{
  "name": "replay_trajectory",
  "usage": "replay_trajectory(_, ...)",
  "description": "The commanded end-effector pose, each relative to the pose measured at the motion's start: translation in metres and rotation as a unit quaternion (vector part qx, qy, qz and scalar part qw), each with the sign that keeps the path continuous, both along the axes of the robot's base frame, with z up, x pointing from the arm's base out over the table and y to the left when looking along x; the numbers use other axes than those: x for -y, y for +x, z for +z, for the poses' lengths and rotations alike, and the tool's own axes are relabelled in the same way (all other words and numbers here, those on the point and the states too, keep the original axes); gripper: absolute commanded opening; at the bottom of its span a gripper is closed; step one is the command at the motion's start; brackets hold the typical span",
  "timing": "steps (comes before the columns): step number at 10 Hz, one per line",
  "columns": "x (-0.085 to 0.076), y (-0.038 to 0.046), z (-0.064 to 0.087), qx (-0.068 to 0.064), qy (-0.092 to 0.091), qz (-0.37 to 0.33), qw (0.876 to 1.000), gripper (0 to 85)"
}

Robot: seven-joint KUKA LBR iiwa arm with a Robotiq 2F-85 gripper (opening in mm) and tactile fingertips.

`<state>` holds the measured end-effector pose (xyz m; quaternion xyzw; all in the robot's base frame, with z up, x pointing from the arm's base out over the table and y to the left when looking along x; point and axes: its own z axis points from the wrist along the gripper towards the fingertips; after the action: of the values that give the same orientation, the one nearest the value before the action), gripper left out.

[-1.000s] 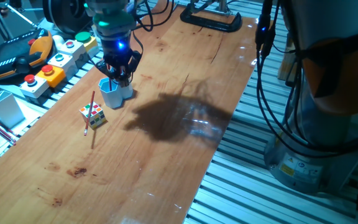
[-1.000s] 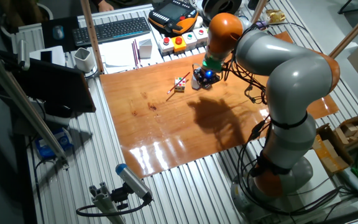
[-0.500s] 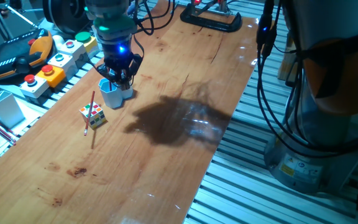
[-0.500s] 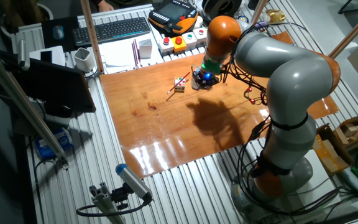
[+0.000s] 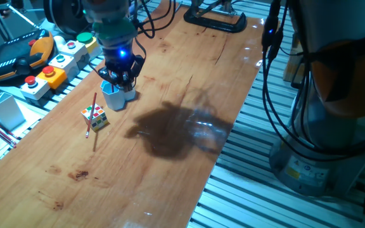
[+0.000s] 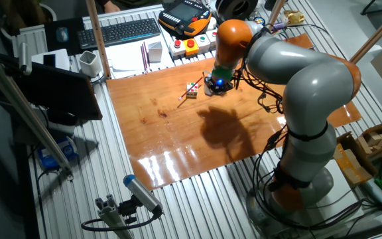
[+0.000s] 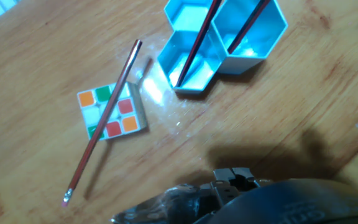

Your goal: Put the pen into the pen holder

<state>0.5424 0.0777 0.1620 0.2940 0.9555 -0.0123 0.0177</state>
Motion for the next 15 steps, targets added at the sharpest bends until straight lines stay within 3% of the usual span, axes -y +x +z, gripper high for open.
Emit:
replay_trajectory(1, 0.0001, 0.0001, 0.0, 0.002, -0.007, -0.002, 1.0, 0.7)
replay_trajectory(2, 0.0001, 0.0001, 0.0, 0.012, -0.013, -0.004, 1.0, 0.7)
replay_trajectory(4, 0.0001, 0.0001, 0.0, 0.061, -0.02, -0.039, 0.997, 0.7)
replay_trajectory(5, 0.0001, 0.0001, 0.0, 0.065, -0.029, -0.046, 0.996, 0.7)
replay_trajectory(7, 0.0001, 0.0001, 0.0, 0.069, -0.037, -0.067, 0.995, 0.7)
replay_trajectory(10, 0.0001, 0.0001, 0.0, 0.061, -0.041, -0.108, 0.991, 0.7)
replay_trajectory(12, 0.0001, 0.0001, 0.0, 0.063, -0.052, -0.164, 0.983, 0.7)
replay_trajectory(13, 0.0001, 0.0001, 0.0, 0.061, -0.048, -0.179, 0.981, 0.7)
replay_trajectory(14, -0.0031, 0.0028, 0.0001, 0.059, -0.041, -0.196, 0.978, 0.7)
replay_trajectory(15, -0.0097, 0.0051, -0.0004, 0.06, -0.05, -0.202, 0.976, 0.7)
